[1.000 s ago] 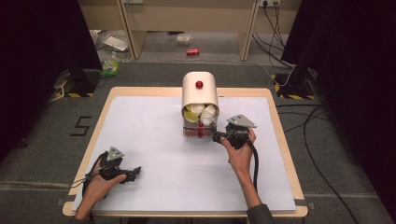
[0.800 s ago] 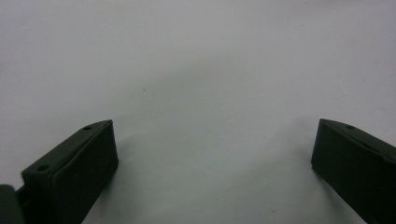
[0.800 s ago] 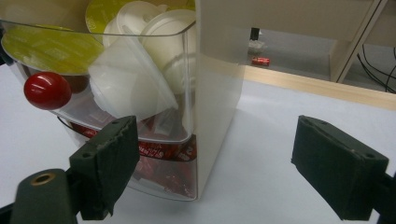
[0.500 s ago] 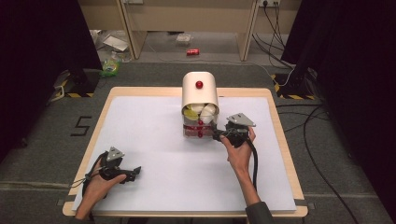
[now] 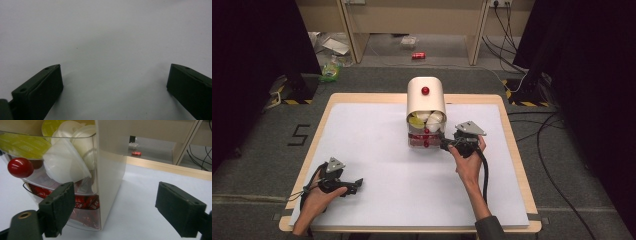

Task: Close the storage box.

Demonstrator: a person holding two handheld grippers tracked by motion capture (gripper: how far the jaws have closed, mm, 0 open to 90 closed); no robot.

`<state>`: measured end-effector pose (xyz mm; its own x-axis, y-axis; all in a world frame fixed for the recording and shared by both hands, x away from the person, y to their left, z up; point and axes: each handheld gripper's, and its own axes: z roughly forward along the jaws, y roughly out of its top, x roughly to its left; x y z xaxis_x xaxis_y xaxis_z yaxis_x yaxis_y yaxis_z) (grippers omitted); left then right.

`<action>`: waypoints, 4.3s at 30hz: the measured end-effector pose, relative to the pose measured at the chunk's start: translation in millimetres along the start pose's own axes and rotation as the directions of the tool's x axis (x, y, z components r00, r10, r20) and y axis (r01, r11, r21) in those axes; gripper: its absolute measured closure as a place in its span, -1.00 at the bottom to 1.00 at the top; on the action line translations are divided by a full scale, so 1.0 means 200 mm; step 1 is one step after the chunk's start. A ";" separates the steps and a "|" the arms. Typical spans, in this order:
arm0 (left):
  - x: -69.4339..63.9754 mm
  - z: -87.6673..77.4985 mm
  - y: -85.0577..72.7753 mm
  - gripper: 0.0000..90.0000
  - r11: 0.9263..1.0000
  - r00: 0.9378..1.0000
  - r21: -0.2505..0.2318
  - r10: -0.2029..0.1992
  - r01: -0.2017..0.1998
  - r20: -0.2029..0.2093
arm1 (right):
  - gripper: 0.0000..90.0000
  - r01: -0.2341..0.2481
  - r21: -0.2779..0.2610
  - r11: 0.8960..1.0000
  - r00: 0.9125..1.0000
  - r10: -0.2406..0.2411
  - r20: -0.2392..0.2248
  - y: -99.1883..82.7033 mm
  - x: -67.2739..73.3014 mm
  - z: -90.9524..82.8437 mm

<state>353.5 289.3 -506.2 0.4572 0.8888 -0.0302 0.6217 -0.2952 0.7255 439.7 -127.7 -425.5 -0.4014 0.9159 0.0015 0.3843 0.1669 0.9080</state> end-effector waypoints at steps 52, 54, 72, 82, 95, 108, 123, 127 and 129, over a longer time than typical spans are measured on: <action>0.00 0.00 0.00 -1.00 1.000 1.000 0.002 0.001 -0.001 0.001 | -0.54 -0.018 0.017 1.000 1.000 0.017 0.002 -0.05 -0.11 -0.26; 0.00 0.00 0.00 -1.00 1.000 1.000 0.002 0.000 0.000 0.001 | -0.54 -0.021 0.017 1.000 1.000 0.021 0.006 -0.06 -0.11 -0.27; 0.00 0.00 0.00 -1.00 1.000 1.000 0.000 -0.001 0.001 0.002 | -0.55 -0.045 0.045 0.998 0.999 0.044 0.024 -0.13 -0.18 -0.36; 0.00 0.00 0.00 -1.00 1.000 1.000 0.001 0.000 0.000 0.001 | -0.60 -0.043 0.046 0.998 0.999 0.042 0.022 -0.15 -0.18 -0.41; 0.00 0.00 0.00 -1.00 1.000 1.000 0.001 0.001 -0.001 0.001 | -0.65 -0.054 0.072 0.996 0.998 0.053 0.017 -0.21 -0.20 -0.43; 0.00 0.00 0.00 -1.00 1.000 1.000 0.001 0.001 -0.001 0.001 | -0.65 -0.071 0.106 0.992 0.997 0.068 0.030 -0.30 -0.23 -0.48; 0.00 0.00 0.00 -1.00 1.000 1.000 0.001 0.001 -0.001 0.001 | -0.65 -0.063 0.135 0.989 0.998 0.061 0.017 -0.39 -0.21 -0.53; 0.00 0.00 0.00 -1.00 1.000 1.000 0.001 0.001 -0.001 0.001 | -0.65 -0.062 0.138 0.988 0.998 0.061 0.015 -0.41 -0.20 -0.55; 0.00 0.00 0.00 -1.00 1.000 1.000 0.001 0.001 -0.001 0.001 | -0.65 -0.067 0.141 0.988 0.998 0.066 0.017 -0.42 -0.19 -0.56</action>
<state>353.5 289.5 -506.2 0.4584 0.8883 -0.0297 0.6220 -0.2968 0.7246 329.8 -218.2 -455.5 -0.3615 0.9308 0.0542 0.5235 0.1545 0.8379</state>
